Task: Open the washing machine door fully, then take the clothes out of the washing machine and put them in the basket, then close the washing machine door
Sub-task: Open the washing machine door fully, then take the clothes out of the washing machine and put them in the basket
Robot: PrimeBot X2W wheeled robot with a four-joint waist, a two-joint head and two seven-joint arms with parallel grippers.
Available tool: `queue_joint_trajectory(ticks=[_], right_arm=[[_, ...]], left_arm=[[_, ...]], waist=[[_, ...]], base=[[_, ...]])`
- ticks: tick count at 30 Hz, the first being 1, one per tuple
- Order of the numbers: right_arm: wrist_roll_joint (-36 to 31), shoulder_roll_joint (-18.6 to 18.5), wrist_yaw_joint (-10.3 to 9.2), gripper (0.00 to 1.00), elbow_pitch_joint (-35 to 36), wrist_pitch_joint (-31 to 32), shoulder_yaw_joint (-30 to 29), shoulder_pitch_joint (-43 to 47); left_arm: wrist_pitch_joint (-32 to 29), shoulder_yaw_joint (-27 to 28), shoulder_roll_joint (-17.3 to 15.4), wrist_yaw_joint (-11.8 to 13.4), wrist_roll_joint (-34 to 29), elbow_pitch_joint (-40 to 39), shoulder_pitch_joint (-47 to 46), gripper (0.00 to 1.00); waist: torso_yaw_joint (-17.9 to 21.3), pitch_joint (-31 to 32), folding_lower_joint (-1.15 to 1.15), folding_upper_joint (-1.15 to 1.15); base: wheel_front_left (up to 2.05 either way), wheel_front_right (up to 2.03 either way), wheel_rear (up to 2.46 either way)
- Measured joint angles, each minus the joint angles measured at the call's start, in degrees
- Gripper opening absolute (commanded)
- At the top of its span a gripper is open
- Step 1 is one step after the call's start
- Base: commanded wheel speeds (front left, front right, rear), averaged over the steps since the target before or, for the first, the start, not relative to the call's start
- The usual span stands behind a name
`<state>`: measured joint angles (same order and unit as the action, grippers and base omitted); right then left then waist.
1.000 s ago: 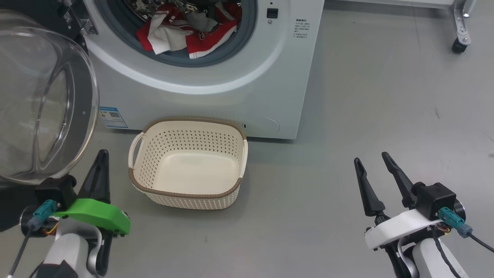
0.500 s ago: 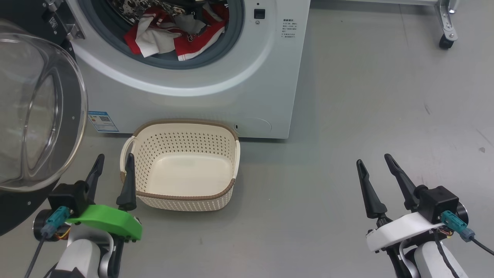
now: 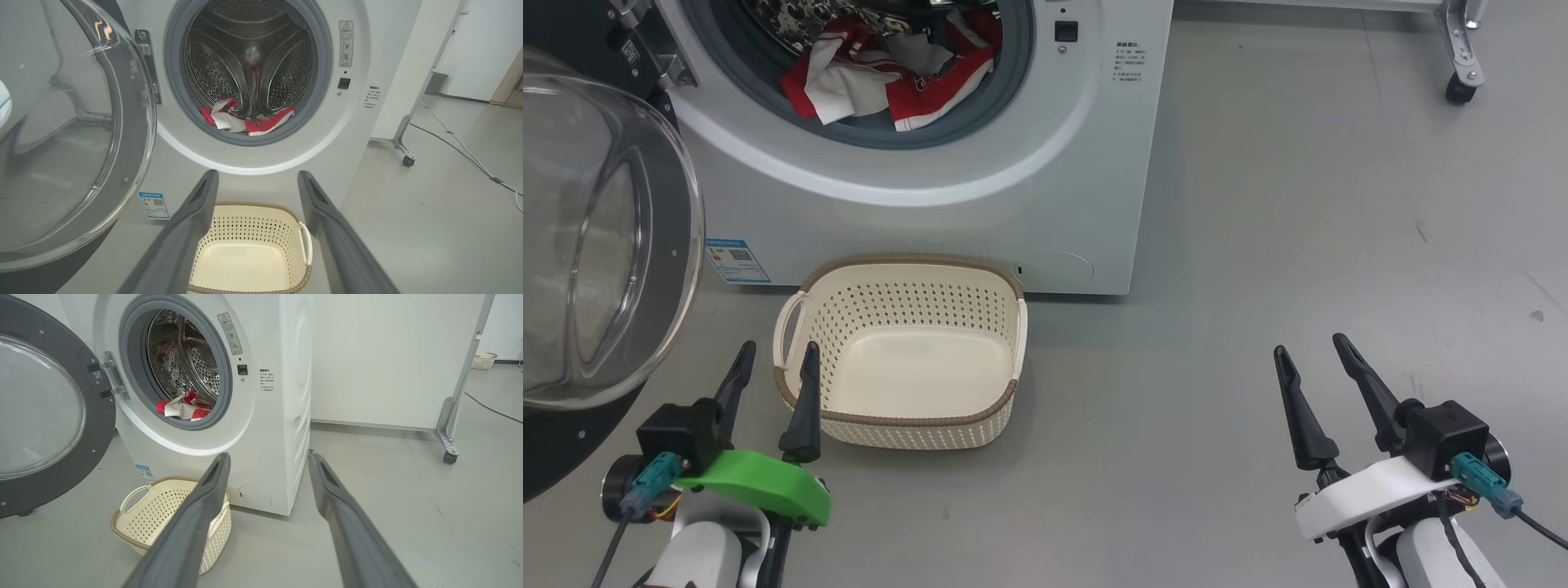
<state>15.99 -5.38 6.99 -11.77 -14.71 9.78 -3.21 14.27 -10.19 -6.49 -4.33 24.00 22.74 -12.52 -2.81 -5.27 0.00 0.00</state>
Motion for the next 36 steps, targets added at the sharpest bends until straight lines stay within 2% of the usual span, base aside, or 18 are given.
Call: queue_joint_trajectory(ticks=[11,16,36], right_arm=[[-0.43,0.60,-0.04,1.00,0.87,0.00,-1.60,0.24],[2.07,1.65,-0.08,1.00,2.11,0.00,-3.50,0.29],[0.43,1.65,-0.08,1.00,2.25,0.00,-3.08,0.83]], left_arm=[[0.01,0.47,0.16,0.01,-0.43,-1.03,0.83,1.00],[0.01,0.64,0.23,0.01,-0.58,-1.38,1.19,1.00],[0.01,1.56,0.76,0.02,-0.64,-2.65,1.41,1.00]], waist=[[0.11,0.37,0.00,0.00],[0.12,0.29,0.00,0.00],[-0.29,-0.73,0.00,0.00]], base=[[0.00,0.00,0.00],[0.00,0.00,0.00],[0.00,0.00,0.00]])
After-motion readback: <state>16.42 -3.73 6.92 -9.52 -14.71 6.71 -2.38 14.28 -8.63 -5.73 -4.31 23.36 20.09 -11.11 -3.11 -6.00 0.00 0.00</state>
